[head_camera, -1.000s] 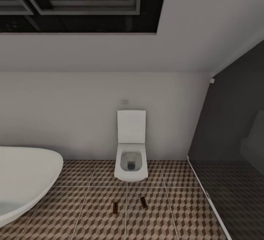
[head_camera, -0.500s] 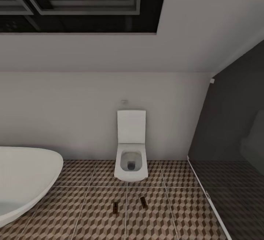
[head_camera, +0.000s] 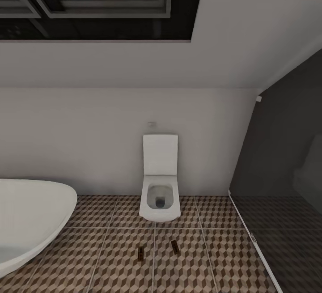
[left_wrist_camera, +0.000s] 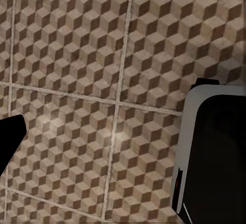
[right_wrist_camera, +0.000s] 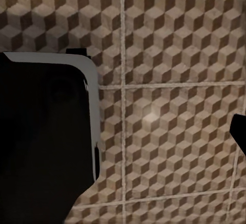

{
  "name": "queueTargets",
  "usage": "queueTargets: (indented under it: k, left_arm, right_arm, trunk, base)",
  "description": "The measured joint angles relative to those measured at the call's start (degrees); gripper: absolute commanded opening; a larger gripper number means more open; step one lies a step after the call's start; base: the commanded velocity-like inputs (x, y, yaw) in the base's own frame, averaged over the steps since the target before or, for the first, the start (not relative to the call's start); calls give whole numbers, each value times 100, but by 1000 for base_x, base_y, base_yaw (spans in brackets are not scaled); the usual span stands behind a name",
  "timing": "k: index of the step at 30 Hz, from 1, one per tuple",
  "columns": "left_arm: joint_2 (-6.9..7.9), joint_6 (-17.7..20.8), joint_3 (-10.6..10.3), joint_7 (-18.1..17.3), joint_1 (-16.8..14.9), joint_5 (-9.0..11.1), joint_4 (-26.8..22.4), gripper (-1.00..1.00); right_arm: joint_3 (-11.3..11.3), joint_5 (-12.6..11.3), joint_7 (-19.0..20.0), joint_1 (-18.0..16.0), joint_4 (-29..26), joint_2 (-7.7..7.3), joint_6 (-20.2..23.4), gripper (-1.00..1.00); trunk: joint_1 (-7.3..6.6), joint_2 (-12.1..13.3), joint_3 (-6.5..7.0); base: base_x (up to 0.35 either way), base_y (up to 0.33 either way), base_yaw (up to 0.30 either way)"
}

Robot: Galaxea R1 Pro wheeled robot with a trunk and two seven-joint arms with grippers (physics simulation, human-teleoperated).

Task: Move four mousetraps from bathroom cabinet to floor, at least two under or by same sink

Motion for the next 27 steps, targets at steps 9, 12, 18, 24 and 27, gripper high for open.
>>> queueTargets:
  k: [9,12,18,24,27]
  left_arm:
    - [-104,248,6,19,14,-1,-1,100]
    - [-136,396,7,19,15,-4,-2,100]
    - [-162,713,8,11,16,-8,-2,100]
    - [-167,803,4,-6,16,-9,-5,100]
    - [-169,809,1,-21,16,-13,-9,100]
  right_arm:
    - [3,-186,4,68,-10,7,286,100]
    - [3,-198,0,72,-13,24,332,100]
    - [4,-208,-34,74,-18,79,372,100]
    - [4,-210,-48,76,-17,126,378,100]
    - [3,-207,-55,75,-17,147,381,100]
  trunk:
    - [0,0,0]
    - [0,0,0]
    - [0,0,0]
    - [0,0,0]
    - [0,0,0]
  base:
    - [0,0,0]
    - [0,0,0]
    - [0,0,0]
    - [0,0,0]
    - [0,0,0]
